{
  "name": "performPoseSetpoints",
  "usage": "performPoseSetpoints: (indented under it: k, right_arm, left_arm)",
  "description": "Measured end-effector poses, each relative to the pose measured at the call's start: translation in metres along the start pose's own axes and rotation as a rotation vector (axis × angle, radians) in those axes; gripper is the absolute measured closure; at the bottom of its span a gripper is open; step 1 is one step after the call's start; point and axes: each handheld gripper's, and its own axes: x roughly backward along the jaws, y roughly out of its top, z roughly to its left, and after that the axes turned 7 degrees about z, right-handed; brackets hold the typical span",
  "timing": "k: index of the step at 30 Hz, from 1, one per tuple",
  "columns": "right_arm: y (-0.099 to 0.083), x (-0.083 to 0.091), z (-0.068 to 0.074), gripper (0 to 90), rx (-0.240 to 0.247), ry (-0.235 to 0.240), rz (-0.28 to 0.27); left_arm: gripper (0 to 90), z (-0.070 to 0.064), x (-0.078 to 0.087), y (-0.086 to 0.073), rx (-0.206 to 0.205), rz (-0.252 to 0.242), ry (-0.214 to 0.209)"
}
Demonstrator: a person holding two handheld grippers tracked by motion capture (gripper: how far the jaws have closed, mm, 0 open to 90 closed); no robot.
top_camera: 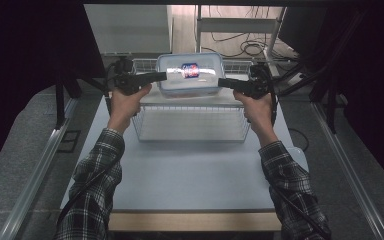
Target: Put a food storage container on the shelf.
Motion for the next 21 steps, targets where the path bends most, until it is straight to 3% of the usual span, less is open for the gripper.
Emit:
performPoseSetpoints:
  k: [4, 5, 14, 21]
  right_arm:
    - [0.0016, 0.0000, -0.0004, 54.0, -0.016, 0.001, -0.018]
    - [0.0027, 0.0002, -0.0010, 54.1, -0.023, -0.003, -0.025]
    - [0.0061, 0.0019, 0.0022, 58.5, 0.010, -0.041, -0.018]
    - [0.0059, 0.0044, 0.0020, 60.3, 0.029, -0.036, -0.018]
  left_arm:
    - [40.5, -0.0005, -0.0048, -0.0010, -0.021, 0.021, -0.008]
    - [39.6, -0.0006, -0.0056, -0.0006, -0.010, 0.017, -0.002]
    - [39.7, -0.0017, -0.0057, -0.0004, -0.005, 0.021, 0.003]
    - [39.4, -0.0048, -0.0050, -0.0024, -0.012, 0.011, 0.017]
